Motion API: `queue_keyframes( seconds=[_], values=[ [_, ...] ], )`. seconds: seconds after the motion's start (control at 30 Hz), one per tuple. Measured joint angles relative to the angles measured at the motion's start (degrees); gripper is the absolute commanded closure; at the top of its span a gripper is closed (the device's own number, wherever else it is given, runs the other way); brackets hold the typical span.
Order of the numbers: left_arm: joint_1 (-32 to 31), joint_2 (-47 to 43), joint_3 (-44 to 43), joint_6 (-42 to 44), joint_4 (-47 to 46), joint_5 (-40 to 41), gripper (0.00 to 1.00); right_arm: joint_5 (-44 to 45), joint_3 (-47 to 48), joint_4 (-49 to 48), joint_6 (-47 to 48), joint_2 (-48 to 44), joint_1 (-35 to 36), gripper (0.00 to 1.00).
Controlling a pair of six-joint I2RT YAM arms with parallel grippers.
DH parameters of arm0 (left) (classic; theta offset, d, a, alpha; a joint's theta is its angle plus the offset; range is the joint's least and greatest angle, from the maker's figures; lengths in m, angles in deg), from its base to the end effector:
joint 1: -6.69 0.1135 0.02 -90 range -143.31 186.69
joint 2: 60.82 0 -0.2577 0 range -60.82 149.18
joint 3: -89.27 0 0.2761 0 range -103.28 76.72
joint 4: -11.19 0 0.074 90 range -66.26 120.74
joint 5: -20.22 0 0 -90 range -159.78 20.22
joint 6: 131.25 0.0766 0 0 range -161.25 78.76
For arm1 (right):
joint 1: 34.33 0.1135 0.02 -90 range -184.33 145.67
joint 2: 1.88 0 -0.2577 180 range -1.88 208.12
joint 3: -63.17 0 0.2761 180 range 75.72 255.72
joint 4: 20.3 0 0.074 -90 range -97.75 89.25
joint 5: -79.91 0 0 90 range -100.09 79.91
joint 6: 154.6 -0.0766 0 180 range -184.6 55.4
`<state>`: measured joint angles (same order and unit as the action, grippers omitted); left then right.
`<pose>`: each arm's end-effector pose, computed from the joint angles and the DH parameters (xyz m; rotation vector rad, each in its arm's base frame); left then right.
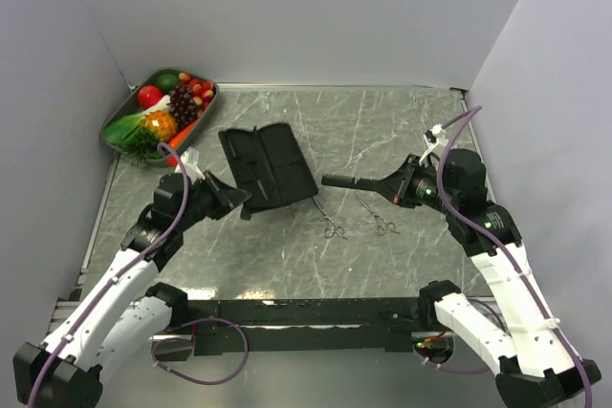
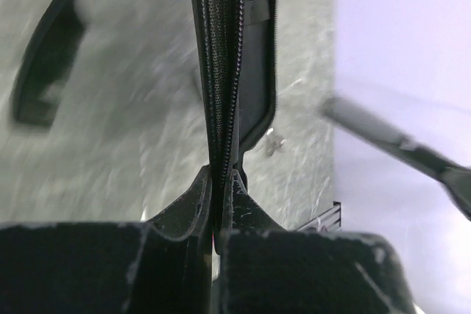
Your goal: Sort the hair-cutting tools
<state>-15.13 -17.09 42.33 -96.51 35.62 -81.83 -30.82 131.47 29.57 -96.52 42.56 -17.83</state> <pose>0.2245 -0.1071 0.2532 -0.4567 2.0454 -1.0640 0.2027 0.0883 0.3417 0.0439 2.1112 0.8875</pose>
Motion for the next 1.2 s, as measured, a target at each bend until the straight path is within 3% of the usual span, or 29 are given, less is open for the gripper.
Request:
queue_keyframes(
  seconds=[0.23, 0.33, 0.4, 0.43, 0.57, 0.73, 1.07, 1.2],
  values=[
    [-0.68, -6.84, 4.79, -10.62, 16.28, 8.57, 0.96, -1.84, 0.79, 0.94, -2.12, 0.35, 0.13, 1.0],
    [-0.76, -8.24, 5.14, -14.75, 20.87, 12.39, 0.74, -1.68, 0.76, 1.38, -2.71, 0.76, 0.13, 1.0],
    [-0.76, -7.72, 5.49, -16.55, 21.59, 13.79, 0.55, -1.57, 0.76, 1.4, -2.95, 0.96, 0.15, 1.0],
    [-0.76, -7.26, 5.79, -16.94, 21.51, 14.03, 0.41, -1.57, 0.76, 1.38, -2.97, 1.03, 0.15, 1.0],
    [-0.9, -2.58, 6.69, -18.1, 20.76, 13.35, 0.21, -1.31, 0.79, 1.55, -2.97, 1.27, 0.15, 1.0],
    [-1.49, 2.73, 4.07, -14.6, 23.91, 11.82, 0.18, -0.83, 0.79, 2.62, -2.67, 1.42, 0.24, 1.0],
    [-1.62, 9.86, -25.2, 8.35, 40.11, 11.47, 0.18, -0.94, 0.79, 3.54, -1.64, 1.7, 0.24, 1.0],
    [-1.64, 12.59, -31.28, 16.39, 46.84, 13.25, 0.17, -1.07, 0.79, 3.8, -1.27, 1.77, 0.24, 1.0]
  ],
)
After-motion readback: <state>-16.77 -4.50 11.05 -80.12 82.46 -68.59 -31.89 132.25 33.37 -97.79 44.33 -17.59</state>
